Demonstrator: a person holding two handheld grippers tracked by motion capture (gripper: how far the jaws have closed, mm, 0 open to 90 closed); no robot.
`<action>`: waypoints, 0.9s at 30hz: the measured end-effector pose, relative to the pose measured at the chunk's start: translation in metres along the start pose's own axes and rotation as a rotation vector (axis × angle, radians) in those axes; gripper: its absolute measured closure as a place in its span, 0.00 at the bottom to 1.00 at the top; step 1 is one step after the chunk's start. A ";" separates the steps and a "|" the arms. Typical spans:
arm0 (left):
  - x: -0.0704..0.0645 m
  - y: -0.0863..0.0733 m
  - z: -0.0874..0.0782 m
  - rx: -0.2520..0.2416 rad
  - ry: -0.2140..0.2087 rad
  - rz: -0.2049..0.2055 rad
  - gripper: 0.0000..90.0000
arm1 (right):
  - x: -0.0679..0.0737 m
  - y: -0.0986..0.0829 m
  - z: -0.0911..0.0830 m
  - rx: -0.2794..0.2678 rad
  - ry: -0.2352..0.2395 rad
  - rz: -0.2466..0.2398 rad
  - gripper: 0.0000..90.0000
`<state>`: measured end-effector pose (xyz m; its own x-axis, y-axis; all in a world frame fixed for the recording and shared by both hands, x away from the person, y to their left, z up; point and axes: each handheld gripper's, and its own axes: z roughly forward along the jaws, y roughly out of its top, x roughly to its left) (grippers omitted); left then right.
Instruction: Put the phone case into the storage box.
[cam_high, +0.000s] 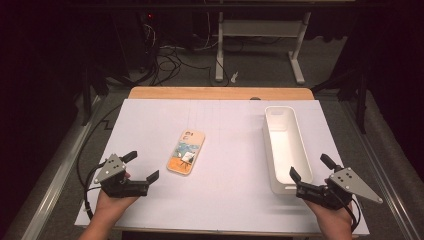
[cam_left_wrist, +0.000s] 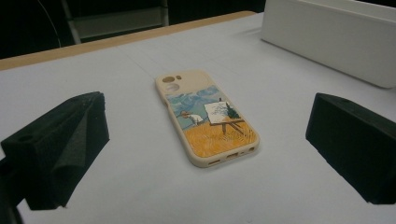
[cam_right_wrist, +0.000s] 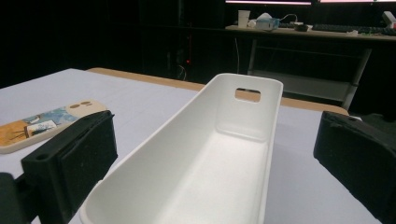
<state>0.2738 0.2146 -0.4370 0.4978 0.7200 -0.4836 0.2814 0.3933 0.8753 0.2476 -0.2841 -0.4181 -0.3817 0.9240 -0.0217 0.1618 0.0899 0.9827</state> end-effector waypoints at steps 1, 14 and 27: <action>0.001 0.000 0.001 0.002 0.002 -0.001 0.01 | -0.001 0.000 0.000 0.000 0.001 0.004 0.00; 0.002 -0.001 0.001 0.007 0.006 0.010 0.01 | 0.000 -0.002 0.003 0.008 0.003 -0.003 0.00; 0.001 -0.001 0.002 0.008 -0.010 -0.005 0.01 | 0.000 -0.004 0.003 0.012 0.010 0.000 0.00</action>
<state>0.2753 0.2139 -0.4387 0.5044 0.7124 -0.4878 0.2901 0.3923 0.8729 0.2502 -0.2836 -0.4221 -0.3907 0.9203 -0.0201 0.1729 0.0948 0.9804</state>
